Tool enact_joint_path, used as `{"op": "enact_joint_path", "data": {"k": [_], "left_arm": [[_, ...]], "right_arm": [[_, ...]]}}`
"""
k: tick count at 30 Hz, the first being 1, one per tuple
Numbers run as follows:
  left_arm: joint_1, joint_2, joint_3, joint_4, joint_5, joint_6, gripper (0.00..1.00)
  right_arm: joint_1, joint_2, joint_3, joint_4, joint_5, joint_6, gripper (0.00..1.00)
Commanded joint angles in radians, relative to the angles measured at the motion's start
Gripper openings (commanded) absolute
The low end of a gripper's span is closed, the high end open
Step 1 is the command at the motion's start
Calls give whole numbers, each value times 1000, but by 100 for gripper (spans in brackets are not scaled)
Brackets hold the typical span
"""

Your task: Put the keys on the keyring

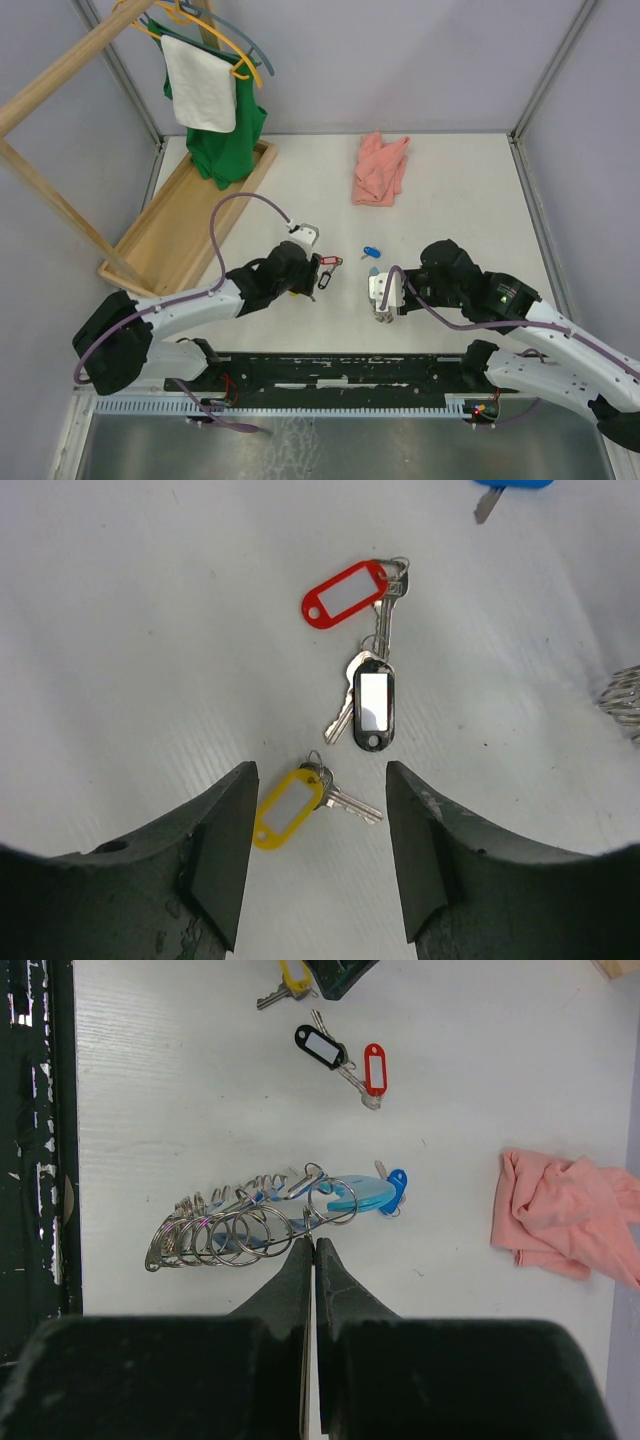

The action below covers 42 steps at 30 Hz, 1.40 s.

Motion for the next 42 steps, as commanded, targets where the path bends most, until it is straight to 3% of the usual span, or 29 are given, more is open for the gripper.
{"op": "enact_joint_path", "data": {"k": [1, 6, 16, 27, 42], "left_arm": [[-3, 107, 195, -354, -29, -93, 60], [-4, 234, 357, -535, -13, -95, 58], [-4, 413, 515, -607, 9, -64, 41], [-3, 514, 565, -608, -6, -48, 29], [-3, 534, 566, -619, -5, -44, 17]], "right_arm": [[6, -15, 11, 60, -4, 6, 1], [5, -17, 13, 60, -1, 7, 1], [8, -30, 9, 58, 4, 9, 1], [7, -39, 3, 63, 5, 11, 1], [8, -42, 2, 63, 11, 12, 1]]}}
